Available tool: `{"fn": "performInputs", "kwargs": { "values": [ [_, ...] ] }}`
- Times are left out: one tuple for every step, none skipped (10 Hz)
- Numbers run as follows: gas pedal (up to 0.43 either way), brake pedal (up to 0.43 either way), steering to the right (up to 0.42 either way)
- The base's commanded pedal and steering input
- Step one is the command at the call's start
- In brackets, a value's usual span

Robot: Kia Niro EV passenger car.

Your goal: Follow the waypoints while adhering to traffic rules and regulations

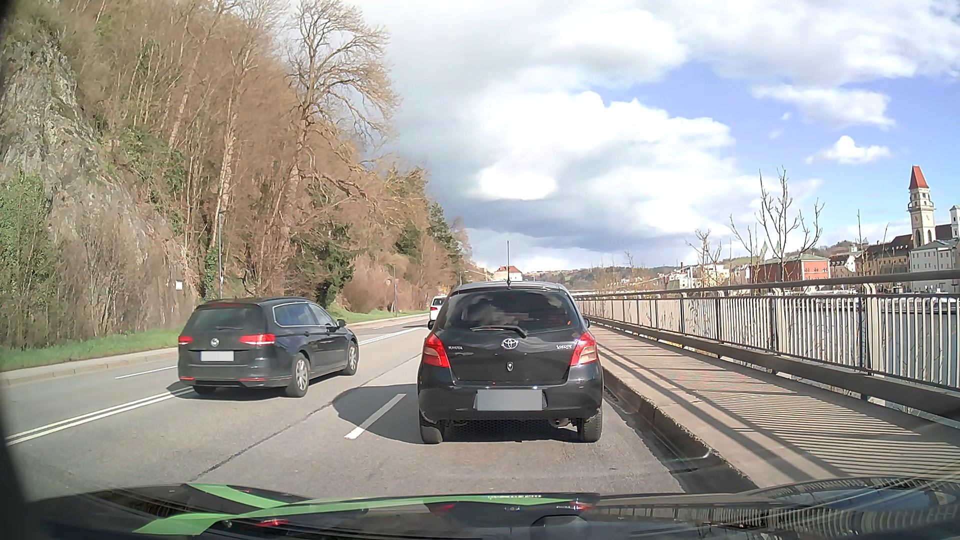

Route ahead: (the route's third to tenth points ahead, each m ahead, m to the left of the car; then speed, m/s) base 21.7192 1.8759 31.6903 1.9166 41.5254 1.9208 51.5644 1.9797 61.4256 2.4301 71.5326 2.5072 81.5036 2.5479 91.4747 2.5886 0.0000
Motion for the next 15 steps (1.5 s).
{"fn": "performInputs", "kwargs": {
  "values": [
    [0.0, 0.372, -0.004],
    [0.0, 0.378, -0.004],
    [0.0, 0.372, -0.003],
    [0.0, 0.372, -0.004],
    [0.0, 0.378, -0.004],
    [0.0, 0.372, -0.003],
    [0.0, 0.378, -0.004],
    [0.0, 0.274, -0.003],
    [0.0, 0.165, -0.003],
    [0.0, 0.091, -0.003],
    [0.0, 0.024, -0.003],
    [0.0, 0.0, -0.003],
    [0.0, 0.0, -0.003],
    [0.0, 0.0, -0.004],
    [0.0, 0.0, -0.003]
  ]
}}
